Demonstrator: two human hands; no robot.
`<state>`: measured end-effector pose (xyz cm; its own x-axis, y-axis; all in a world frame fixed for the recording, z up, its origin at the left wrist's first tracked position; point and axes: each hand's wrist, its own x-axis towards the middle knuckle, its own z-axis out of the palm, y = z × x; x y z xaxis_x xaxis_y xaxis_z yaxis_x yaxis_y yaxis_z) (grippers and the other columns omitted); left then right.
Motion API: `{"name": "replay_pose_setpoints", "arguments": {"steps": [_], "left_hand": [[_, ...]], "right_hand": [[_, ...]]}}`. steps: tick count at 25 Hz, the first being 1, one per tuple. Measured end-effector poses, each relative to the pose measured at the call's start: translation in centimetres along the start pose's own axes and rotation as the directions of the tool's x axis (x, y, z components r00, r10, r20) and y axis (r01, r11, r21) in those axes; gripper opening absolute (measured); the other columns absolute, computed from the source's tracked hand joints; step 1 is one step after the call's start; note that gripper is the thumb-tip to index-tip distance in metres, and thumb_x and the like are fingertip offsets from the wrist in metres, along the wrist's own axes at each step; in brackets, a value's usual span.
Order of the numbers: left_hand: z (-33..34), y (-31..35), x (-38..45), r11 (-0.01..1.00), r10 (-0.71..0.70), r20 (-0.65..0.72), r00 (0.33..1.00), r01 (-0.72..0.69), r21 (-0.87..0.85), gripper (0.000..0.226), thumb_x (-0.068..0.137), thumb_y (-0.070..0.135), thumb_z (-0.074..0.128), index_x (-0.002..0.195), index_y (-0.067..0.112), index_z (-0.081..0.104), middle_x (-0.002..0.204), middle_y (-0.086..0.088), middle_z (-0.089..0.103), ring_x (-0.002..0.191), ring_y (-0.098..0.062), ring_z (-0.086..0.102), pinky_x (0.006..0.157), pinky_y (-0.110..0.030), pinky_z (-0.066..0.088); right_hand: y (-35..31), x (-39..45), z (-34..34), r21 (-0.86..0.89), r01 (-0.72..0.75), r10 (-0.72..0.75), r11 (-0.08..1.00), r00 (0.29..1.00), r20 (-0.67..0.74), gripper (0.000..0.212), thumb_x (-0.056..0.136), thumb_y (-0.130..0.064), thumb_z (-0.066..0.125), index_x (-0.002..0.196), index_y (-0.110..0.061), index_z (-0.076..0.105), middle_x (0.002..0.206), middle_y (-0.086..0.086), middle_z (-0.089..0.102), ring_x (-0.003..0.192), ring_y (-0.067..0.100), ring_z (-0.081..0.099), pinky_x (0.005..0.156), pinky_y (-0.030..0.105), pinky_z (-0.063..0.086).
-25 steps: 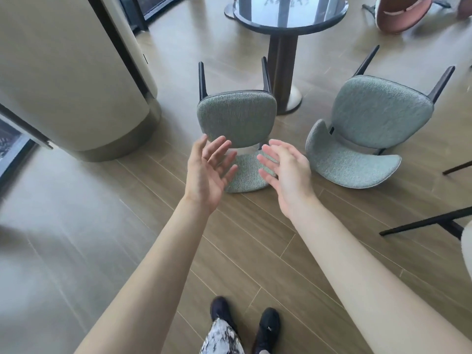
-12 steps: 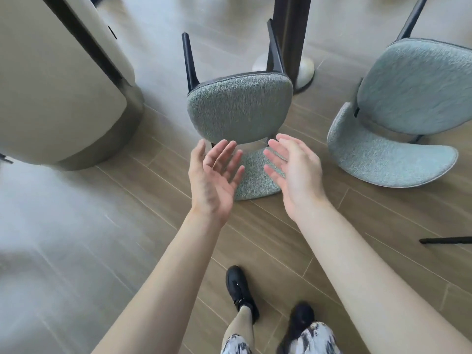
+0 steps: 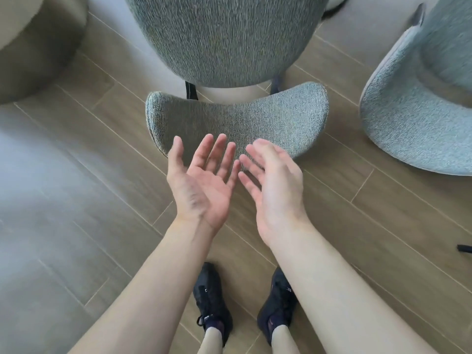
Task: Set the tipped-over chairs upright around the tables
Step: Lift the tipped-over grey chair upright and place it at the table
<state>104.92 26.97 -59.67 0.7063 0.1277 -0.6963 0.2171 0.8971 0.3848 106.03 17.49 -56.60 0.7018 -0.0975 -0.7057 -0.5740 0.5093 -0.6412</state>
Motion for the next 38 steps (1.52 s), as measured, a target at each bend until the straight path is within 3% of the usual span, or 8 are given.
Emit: {"name": "replay_pose_setpoints", "arguments": {"steps": [12,17,21,25,29,34,36,38], "left_hand": [[-16.1,-11.5,21.0,0.997,-0.026,-0.294,0.955,0.002,-0.083,0.059,0.082,0.059,0.068,0.114,0.009,0.067,0.115,-0.01,0.072,0.105,-0.024,0.071,0.094,-0.037,0.055],[-19.3,-13.6,30.8,0.998,0.049,-0.398,0.916,-0.062,-0.02,0.08,0.08,0.054,0.075,0.141,0.013,0.044,0.128,-0.009,0.058,0.107,-0.02,0.062,0.092,-0.034,0.052],[-20.5,-12.9,37.4,0.978,0.199,-0.581,0.789,-0.118,0.174,0.104,0.065,0.052,0.087,0.149,0.03,0.031,0.14,0.001,0.049,0.116,-0.022,0.056,0.1,-0.042,0.046],[-21.0,-11.8,40.9,0.96,0.28,-0.531,0.8,-0.238,0.147,0.091,0.064,0.037,0.092,0.142,0.022,0.047,0.137,0.002,0.061,0.122,-0.024,0.06,0.109,-0.047,0.045],[-19.7,-10.6,37.4,0.971,0.237,-0.503,0.831,-0.196,0.134,0.081,0.066,0.03,0.091,0.135,0.009,0.055,0.132,-0.007,0.066,0.116,-0.029,0.064,0.101,-0.046,0.053],[-13.4,-7.9,25.5,0.973,0.218,-0.533,0.817,-0.143,0.179,0.075,0.066,0.027,0.092,0.129,0.006,0.058,0.124,-0.011,0.068,0.107,-0.032,0.068,0.091,-0.048,0.058],[-10.7,-6.8,19.7,0.976,0.196,-0.566,0.801,-0.102,0.195,0.072,0.067,0.027,0.092,0.127,0.007,0.059,0.121,-0.011,0.069,0.104,-0.031,0.069,0.086,-0.046,0.059],[-7.5,-4.7,12.7,0.979,0.156,-0.615,0.773,-0.038,0.2,0.074,0.066,0.029,0.092,0.127,0.005,0.059,0.122,-0.012,0.069,0.105,-0.032,0.068,0.09,-0.048,0.058]], "right_hand": [[19.1,21.8,-7.5,0.1,-0.155,0.168,0.983,0.977,-0.131,0.017,0.089,-0.02,0.071,0.105,-0.015,0.065,0.103,0.005,0.071,0.105,0.019,0.07,0.083,0.029,0.059],[23.7,31.8,-8.7,0.028,-0.156,0.158,0.987,0.958,-0.241,0.054,0.077,-0.036,0.082,0.121,-0.018,0.059,0.106,-0.002,0.065,0.099,0.012,0.066,0.086,0.033,0.058],[24.7,39.5,-9.6,-0.105,-0.129,0.072,0.986,0.899,-0.432,0.097,0.055,-0.062,0.087,0.134,-0.021,0.047,0.123,-0.003,0.057,0.113,0.017,0.055,0.104,0.043,0.045],[24.0,44.7,-10.1,-0.019,-0.006,-0.002,1.0,0.907,-0.422,0.088,0.049,-0.052,0.093,0.122,-0.015,0.061,0.124,0.0,0.068,0.092,0.009,0.059,0.098,0.031,0.046],[21.7,42.5,-10.7,-0.094,0.017,-0.055,0.995,0.904,-0.423,0.057,0.052,-0.048,0.093,0.087,-0.016,0.061,0.095,-0.001,0.069,0.088,0.013,0.062,0.097,0.039,0.052],[13.5,31.2,-9.9,-0.174,0.006,-0.083,0.985,0.895,-0.437,0.057,0.054,-0.051,0.091,0.08,-0.019,0.05,0.086,-0.006,0.062,0.077,0.012,0.056,0.088,0.038,0.051],[10.2,25.4,-9.9,-0.218,-0.037,-0.071,0.975,0.882,-0.465,0.062,0.055,-0.053,0.089,0.087,-0.014,0.053,0.092,-0.003,0.062,0.075,0.015,0.055,0.079,0.034,0.048],[6.6,18.3,-9.1,-0.27,-0.108,-0.04,0.957,0.87,-0.492,0.079,0.057,-0.056,0.088,0.11,-0.007,0.055,0.111,0.007,0.062,0.097,0.025,0.06,0.09,0.036,0.047]]}}
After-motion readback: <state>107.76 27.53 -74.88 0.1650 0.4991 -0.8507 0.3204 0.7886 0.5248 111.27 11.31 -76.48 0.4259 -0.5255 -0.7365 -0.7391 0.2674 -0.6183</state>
